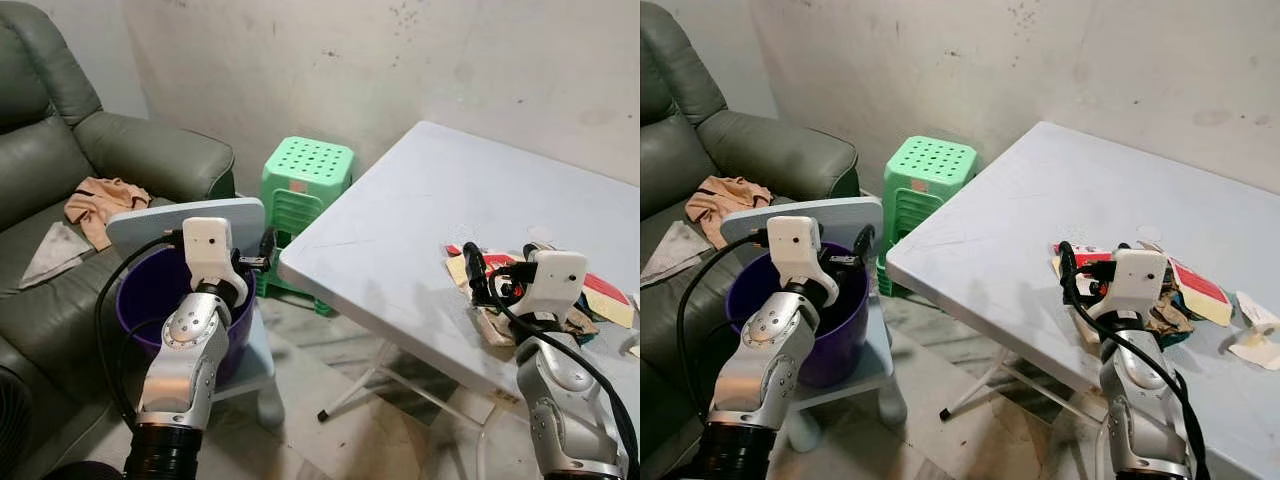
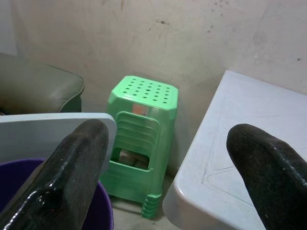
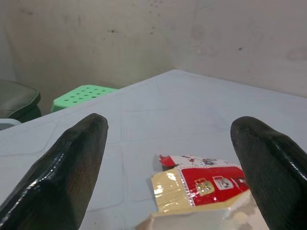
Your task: Picking trash to rubbish bin
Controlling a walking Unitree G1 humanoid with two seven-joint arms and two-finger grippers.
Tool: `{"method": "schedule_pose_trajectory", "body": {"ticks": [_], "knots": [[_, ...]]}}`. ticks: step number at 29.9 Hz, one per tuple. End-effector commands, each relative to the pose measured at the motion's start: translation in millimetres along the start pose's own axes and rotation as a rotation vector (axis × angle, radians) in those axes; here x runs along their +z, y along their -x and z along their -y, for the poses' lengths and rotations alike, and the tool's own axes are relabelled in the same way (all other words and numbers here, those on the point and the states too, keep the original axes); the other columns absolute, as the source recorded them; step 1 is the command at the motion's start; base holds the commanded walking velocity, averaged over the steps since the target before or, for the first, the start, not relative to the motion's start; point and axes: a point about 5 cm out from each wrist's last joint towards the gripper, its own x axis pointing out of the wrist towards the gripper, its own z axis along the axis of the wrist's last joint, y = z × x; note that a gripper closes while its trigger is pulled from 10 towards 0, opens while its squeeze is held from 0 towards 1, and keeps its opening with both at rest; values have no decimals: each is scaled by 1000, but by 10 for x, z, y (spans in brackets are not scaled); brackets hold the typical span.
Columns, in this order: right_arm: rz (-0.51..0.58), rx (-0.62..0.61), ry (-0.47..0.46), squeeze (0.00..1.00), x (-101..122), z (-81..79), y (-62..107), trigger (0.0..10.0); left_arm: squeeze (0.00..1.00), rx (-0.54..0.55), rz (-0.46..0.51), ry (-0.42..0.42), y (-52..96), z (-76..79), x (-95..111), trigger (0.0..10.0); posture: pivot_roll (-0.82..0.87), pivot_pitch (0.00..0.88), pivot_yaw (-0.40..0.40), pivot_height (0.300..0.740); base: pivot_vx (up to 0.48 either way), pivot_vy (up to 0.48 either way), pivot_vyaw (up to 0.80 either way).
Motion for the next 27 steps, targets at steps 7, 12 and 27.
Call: {"method": "schedule_pose_trajectory", "body": {"ticks": [7, 12, 27], "knots": [[15, 44, 46, 0, 40, 26, 43, 10000, 0, -49, 67, -79, 65, 70, 94, 10000, -5, 30, -69, 740, 0, 0, 0], [-10, 116, 100, 0, 28, 99, 110, 10000, 0, -239, 83, -168, 202, 361, 47, 10000, -10, 51, -61, 740, 0, 0, 0], [14, 8, -3, 0, 5, 379, 260, 10000, 0, -447, 79, -265, 431, 667, -99, 10000, -31, 76, -35, 740, 0, 0, 0]]}}
